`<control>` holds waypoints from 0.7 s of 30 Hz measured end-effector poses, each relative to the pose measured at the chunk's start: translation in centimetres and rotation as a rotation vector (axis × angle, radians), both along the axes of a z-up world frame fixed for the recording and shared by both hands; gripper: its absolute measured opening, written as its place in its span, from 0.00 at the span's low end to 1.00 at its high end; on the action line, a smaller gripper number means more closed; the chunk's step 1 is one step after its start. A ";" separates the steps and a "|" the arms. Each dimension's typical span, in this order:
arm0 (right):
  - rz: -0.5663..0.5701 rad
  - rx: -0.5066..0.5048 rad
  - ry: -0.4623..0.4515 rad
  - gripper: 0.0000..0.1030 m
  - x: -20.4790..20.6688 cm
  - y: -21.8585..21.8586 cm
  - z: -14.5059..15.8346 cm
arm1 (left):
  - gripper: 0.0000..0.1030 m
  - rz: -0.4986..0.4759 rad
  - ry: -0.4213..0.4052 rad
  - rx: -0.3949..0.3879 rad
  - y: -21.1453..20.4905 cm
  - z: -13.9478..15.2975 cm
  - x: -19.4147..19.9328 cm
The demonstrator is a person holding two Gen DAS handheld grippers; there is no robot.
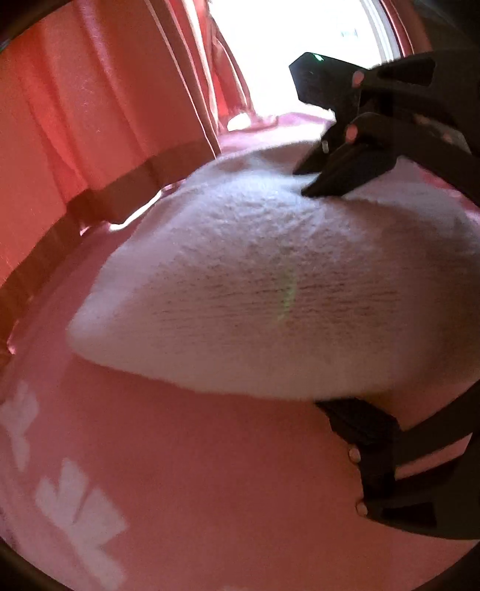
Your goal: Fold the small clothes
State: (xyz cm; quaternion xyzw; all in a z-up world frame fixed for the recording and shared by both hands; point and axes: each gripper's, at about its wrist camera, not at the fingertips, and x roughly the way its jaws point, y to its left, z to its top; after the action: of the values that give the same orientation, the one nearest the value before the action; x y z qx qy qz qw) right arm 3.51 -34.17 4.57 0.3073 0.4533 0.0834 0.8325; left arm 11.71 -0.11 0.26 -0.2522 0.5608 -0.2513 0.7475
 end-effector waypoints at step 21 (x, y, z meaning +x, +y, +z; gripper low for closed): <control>-0.132 -0.280 -0.168 0.35 3.9 2.8 4.9 | 0.76 0.149 -0.327 0.345 2.1 5.3 1.4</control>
State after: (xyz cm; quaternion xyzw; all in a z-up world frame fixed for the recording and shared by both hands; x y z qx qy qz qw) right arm 7.37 -31.40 9.48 0.2095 0.3682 -0.0102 0.9058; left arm 13.16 1.99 5.52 -0.1176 0.4468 -0.1333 0.8768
